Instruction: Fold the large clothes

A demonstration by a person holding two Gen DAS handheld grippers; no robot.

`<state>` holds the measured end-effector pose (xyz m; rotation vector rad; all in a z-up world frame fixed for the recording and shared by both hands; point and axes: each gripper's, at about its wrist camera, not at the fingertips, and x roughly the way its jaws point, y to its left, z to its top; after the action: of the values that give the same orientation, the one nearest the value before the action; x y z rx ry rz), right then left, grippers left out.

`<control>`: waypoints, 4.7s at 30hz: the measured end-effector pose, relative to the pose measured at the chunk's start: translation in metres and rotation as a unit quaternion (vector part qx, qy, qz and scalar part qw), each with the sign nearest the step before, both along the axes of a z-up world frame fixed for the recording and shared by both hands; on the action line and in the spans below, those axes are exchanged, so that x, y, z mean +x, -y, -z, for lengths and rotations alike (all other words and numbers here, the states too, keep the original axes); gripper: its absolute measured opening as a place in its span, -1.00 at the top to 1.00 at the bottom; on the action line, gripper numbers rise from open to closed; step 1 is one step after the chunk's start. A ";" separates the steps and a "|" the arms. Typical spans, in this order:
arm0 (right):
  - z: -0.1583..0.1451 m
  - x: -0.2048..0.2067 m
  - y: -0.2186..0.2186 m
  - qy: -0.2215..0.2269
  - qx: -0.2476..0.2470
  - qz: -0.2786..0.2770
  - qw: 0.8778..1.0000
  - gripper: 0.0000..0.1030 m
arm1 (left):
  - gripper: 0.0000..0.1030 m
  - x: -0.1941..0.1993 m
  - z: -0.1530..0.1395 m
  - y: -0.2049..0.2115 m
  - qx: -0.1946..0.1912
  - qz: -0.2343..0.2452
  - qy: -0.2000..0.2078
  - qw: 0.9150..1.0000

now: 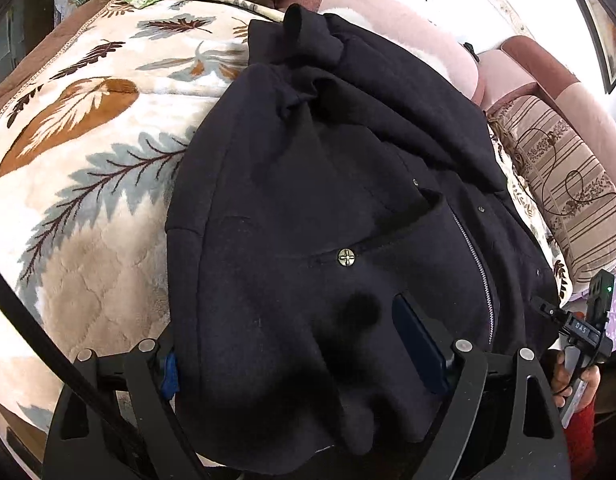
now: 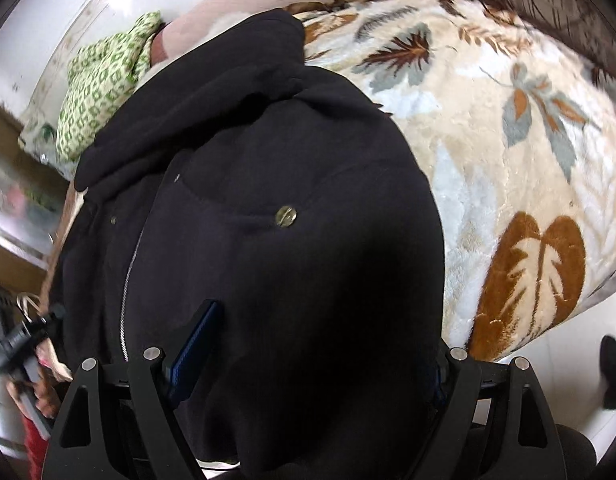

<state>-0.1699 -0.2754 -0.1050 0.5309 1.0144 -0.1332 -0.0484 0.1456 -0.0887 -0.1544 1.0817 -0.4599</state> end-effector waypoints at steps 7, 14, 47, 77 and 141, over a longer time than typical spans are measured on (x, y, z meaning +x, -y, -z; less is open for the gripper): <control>0.002 0.003 0.008 0.008 0.005 0.017 1.000 -0.22 | 0.47 0.000 0.003 -0.009 0.045 -0.048 0.007 0.998; -0.013 -0.015 0.009 0.053 0.024 0.016 0.998 0.67 | 0.71 -0.019 -0.013 -0.025 0.022 -0.082 0.038 0.996; -0.016 -0.029 0.004 0.053 0.018 -0.019 0.998 0.71 | 0.69 -0.056 -0.025 -0.006 0.075 -0.075 0.070 0.992; -0.148 0.066 0.020 0.160 0.042 -0.039 0.986 0.76 | 0.72 0.030 -0.156 0.016 0.004 -0.106 0.149 0.983; -0.123 0.213 0.058 0.116 0.032 0.007 0.993 0.76 | 0.92 0.030 -0.077 -0.006 0.057 -0.088 0.107 0.989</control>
<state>0.0428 -0.3339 0.0181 0.5982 0.7902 -0.0500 -0.0185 0.1518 -0.0120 -0.0960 0.8717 -0.2499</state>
